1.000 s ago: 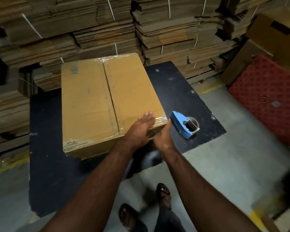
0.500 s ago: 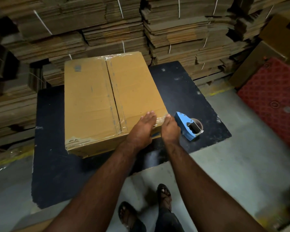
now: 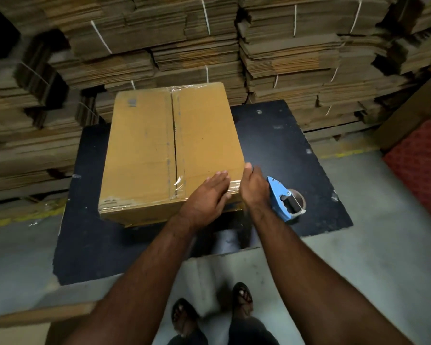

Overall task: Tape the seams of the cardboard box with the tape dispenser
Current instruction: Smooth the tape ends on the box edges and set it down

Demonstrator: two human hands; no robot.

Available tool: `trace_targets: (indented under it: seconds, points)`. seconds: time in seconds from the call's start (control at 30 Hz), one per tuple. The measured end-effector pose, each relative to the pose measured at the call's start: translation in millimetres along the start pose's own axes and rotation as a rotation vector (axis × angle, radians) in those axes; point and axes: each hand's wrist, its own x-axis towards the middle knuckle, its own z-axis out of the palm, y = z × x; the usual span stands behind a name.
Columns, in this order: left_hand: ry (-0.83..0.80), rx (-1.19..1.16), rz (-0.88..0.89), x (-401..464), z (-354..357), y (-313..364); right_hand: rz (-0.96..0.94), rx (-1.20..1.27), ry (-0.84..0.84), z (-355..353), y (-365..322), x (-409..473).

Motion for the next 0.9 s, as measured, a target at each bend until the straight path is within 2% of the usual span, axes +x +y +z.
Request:
trace_targets:
  seconds: [0.1,0.2,0.37,0.77,0.9]
  points:
    - [0.133,0.082,-0.078,-15.2,5.2,-2.5,-0.413,-0.194,0.073,3.4,14.8,-23.2]
    - [0.211,0.283,-0.219,-27.1,10.1,-3.3,-0.641,-0.399,0.006,9.8,27.6,-38.7]
    - [0.173,0.315,-0.389,-35.6,21.3,4.6,-0.74,-0.483,-0.065,2.5,40.0,-27.0]
    - [0.085,0.191,-0.36,-19.7,45.8,69.2,-0.742,-0.467,-0.069,-50.6,89.5,-17.2]
    - [0.189,0.117,-0.334,-32.2,35.9,64.0,-0.726,-0.57,-0.03,-55.0,84.5,-23.3]
